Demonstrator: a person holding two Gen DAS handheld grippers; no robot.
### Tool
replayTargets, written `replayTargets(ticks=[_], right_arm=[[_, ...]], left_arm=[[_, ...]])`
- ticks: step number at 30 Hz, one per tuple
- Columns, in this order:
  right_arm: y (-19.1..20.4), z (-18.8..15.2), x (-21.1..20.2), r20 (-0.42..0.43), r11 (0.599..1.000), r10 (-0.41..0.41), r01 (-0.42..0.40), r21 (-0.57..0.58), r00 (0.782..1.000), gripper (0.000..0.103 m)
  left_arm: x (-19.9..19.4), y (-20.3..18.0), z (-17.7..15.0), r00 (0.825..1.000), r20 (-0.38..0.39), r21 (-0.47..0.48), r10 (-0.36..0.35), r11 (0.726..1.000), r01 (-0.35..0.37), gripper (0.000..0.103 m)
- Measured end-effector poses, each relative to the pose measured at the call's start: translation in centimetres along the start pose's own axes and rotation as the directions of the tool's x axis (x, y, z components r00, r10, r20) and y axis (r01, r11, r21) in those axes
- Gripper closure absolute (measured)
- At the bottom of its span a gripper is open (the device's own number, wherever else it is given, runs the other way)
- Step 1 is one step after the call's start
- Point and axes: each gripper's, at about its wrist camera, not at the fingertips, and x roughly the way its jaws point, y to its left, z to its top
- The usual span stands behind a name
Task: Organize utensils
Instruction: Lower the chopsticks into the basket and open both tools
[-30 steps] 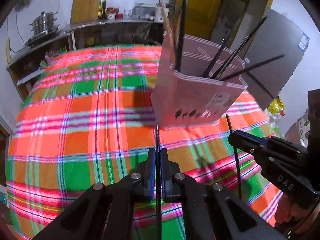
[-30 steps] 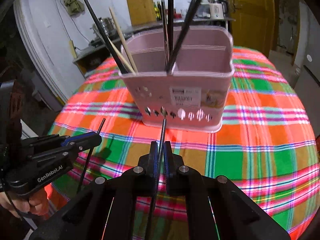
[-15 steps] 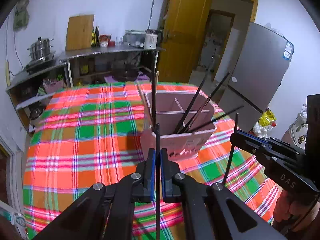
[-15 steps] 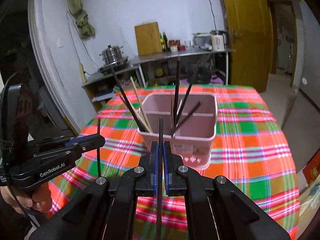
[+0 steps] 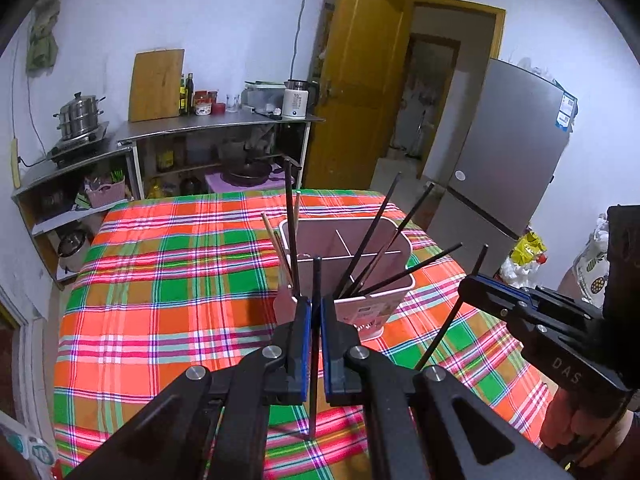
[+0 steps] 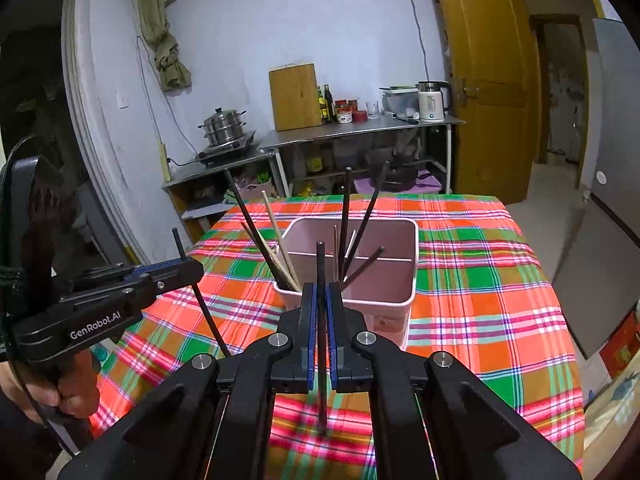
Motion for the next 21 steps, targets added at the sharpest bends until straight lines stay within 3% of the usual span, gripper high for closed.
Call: replayTargets(ticks=[9,21], right_arm=[[0.1,0.5,-1.1,0.023,1.000,0.005,-0.005,-0.002,1.000,0.098],[0.2,3.8,-2.9,0.102,1.000,0.027,-0.026,-0.014,0.994,0.098]], left_arm=[[-0.9,-0.3,0.5,1.000,-0.007,-0.006,-0.009,1.000,0.009,0.099],[-3.2,-1.0,4.5,0.998,0.049,0.000,-0.044,0.999,0.044,0.099]])
